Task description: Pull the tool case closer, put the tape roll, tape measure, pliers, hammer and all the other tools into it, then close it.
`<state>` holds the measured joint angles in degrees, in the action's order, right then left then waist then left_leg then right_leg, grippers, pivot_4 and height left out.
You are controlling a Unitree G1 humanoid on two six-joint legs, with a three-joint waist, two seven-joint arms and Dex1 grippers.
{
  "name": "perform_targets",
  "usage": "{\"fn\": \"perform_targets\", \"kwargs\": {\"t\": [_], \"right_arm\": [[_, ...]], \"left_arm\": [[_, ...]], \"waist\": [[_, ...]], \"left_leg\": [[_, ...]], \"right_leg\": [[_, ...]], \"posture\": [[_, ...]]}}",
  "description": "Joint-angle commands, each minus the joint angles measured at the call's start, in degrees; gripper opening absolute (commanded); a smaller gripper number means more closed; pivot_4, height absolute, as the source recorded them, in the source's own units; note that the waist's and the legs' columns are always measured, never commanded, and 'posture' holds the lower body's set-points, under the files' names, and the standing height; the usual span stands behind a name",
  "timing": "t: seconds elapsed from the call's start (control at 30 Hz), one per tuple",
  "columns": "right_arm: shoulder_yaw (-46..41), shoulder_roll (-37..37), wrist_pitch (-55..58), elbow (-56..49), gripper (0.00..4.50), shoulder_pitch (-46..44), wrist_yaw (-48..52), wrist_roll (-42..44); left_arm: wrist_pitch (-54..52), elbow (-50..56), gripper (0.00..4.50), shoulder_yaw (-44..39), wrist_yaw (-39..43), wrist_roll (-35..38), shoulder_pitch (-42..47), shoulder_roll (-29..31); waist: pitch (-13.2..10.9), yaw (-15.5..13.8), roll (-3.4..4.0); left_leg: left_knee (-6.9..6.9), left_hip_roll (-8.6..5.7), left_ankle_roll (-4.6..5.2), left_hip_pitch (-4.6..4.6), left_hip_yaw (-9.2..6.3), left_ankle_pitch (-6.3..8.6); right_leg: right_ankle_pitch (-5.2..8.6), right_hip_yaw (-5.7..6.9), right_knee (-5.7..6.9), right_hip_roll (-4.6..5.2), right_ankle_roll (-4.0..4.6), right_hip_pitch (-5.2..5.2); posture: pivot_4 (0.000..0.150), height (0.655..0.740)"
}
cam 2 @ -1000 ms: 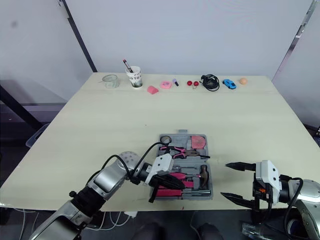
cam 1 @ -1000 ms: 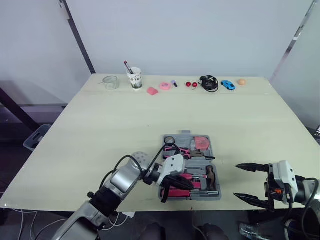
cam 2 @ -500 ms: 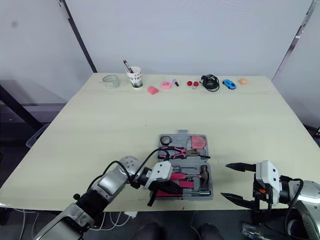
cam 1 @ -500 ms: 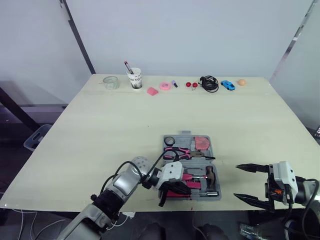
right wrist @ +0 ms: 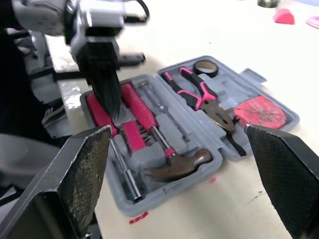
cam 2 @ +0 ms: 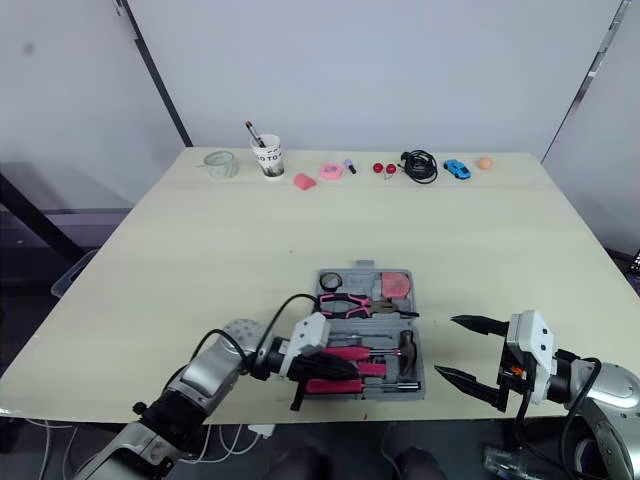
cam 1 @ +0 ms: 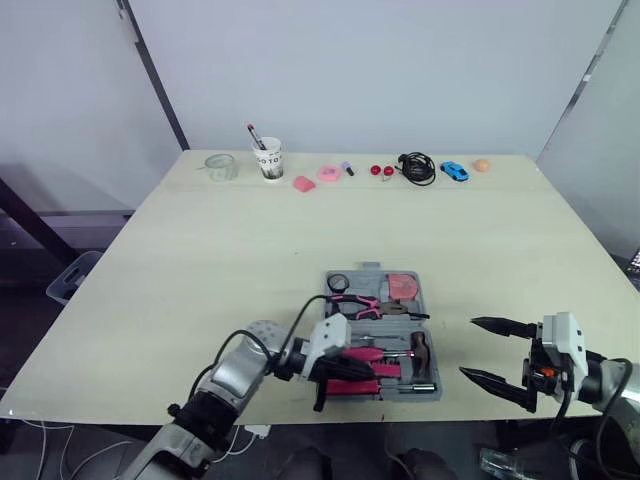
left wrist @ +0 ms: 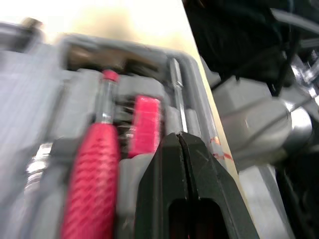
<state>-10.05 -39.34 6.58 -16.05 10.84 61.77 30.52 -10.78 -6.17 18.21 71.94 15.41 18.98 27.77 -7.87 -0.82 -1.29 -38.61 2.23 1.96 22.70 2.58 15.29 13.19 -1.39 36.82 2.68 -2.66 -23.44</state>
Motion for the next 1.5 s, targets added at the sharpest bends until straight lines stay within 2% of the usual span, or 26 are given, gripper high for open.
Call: {"fn": "perform_targets", "kwargs": {"t": [0.03, 0.27, 0.3, 0.37, 0.43, 0.47, 0.6, 0.8, 0.97, 1.23, 1.5], "right_arm": [[-2.3, 1.3, -1.3, 1.3, 4.5, -0.2, -3.1, -1.1], [-4.8, 3.7, -4.9, 6.7, 4.5, 1.8, -5.7, -3.1], [-5.0, 3.9, -5.7, 7.6, 4.5, 2.2, -5.9, -3.6], [-5.8, 4.5, -7.1, 9.5, 4.5, 2.7, -6.7, -4.3], [-6.4, 4.6, -8.4, 11.1, 4.5, 3.3, -7.0, -4.9], [-6.9, 4.8, -8.6, 11.9, 4.5, 4.0, -6.9, -4.4], [-8.3, 5.7, -10.5, 13.6, 4.5, 6.7, -7.1, -4.5], [-11.2, 6.9, -11.1, 14.3, 4.5, 13.1, -9.0, -5.0], [-10.9, 7.2, -10.6, 14.7, 4.5, 14.5, -9.9, -5.7], [-7.3, 5.0, -8.0, 15.1, 4.5, 8.8, -9.2, -7.7], [-0.4, 3.4, -4.7, 16.4, 4.5, -4.4, -9.4, -11.6]], "left_arm": [[-0.8, 7.8, 0.03, -8.1, -2.8, 5.5, -2.8, 1.8], [-3.1, 13.0, 0.03, -19.7, -10.3, 8.0, -12.4, 6.1], [-3.4, 13.5, 0.26, -21.4, -11.3, 8.4, -14.1, 6.4], [-3.7, 14.2, 0.86, -24.7, -13.1, 9.0, -17.5, 7.3], [-3.9, 15.1, 1.9, -26.8, -14.2, 9.3, -20.3, 7.8], [-4.3, 15.5, 2.24, -28.6, -15.2, 9.7, -22.3, 7.9], [-4.6, 16.9, 4.37, -33.8, -17.5, 10.7, -28.9, 8.2], [-3.6, 20.7, 4.45, -43.0, -20.4, 12.2, -41.9, 6.6], [-3.2, 22.5, 4.45, -42.8, -21.7, 11.9, -44.0, 5.5], [-2.0, 19.4, 4.45, -37.9, -20.1, 9.6, -38.3, 7.3], [-0.2, 8.5, 4.45, -30.0, -15.6, 5.7, -25.0, 10.1]], "waist": [[0.0, 0.0, 0.0], [0.0, 0.1, 0.04], [0.0, 0.1, 0.04], [0.0, 0.1, 0.05], [0.0, 0.1, 0.05], [0.0, 0.0, 0.05], [0.0, 0.1, 0.05], [0.0, 0.2, 0.05], [0.0, 0.0, 0.04], [0.0, 0.1, 0.08], [0.0, 0.1, 0.07]], "left_leg": [[0.0, 0.0, 0.0, 0.0, -0.01, 0.0], [0.08, 0.02, 0.0, -0.08, 0.01, 0.0], [0.08, 0.02, 0.0, -0.08, 0.01, 0.0], [0.1, 0.03, 0.0, -0.08, 0.0, 0.0], [0.1, 0.04, 0.0, -0.08, 0.03, 0.0], [0.1, 0.04, 0.0, -0.09, 0.04, 0.0], [0.13, 0.06, -0.01, -0.11, 0.03, 0.0], [0.23, 0.27, -0.02, -0.18, 0.05, 0.01], [0.2, 0.23, -0.03, -0.27, 0.09, 0.02], [0.24, 0.18, -0.02, -0.25, 0.12, 0.02], [0.23, 0.03, -0.02, -0.23, 0.13, 0.01]], "right_leg": [[0.0, 0.0, 0.0, 0.01, 0.0, 0.0], [0.0, -0.05, 0.0, 0.01, 0.0, -0.01], [0.0, -0.05, 0.0, 0.01, 0.0, -0.01], [0.01, -0.05, -0.01, 0.02, 0.01, -0.01], [0.01, -0.05, -0.02, 0.03, 0.01, -0.02], [0.01, -0.05, -0.02, 0.05, 0.01, -0.02], [0.01, -0.05, -0.03, 0.08, 0.02, -0.02], [0.03, -0.11, -0.06, 0.15, 0.02, -0.05], [0.15, -0.1, -0.07, 0.36, -0.2, -0.07], [0.03, -0.09, -0.06, 0.32, 0.0, -0.08], [0.01, -0.09, -0.05, 0.19, 0.02, -0.07]], "posture": [[0.15, 0.74], [0.15, 0.74], [0.15, 0.74], [0.15, 0.74], [0.15, 0.74], [0.15, 0.74], [0.15, 0.74], [0.15, 0.74], [0.15, 0.74], [0.15, 0.74], [0.15, 0.74]]}}
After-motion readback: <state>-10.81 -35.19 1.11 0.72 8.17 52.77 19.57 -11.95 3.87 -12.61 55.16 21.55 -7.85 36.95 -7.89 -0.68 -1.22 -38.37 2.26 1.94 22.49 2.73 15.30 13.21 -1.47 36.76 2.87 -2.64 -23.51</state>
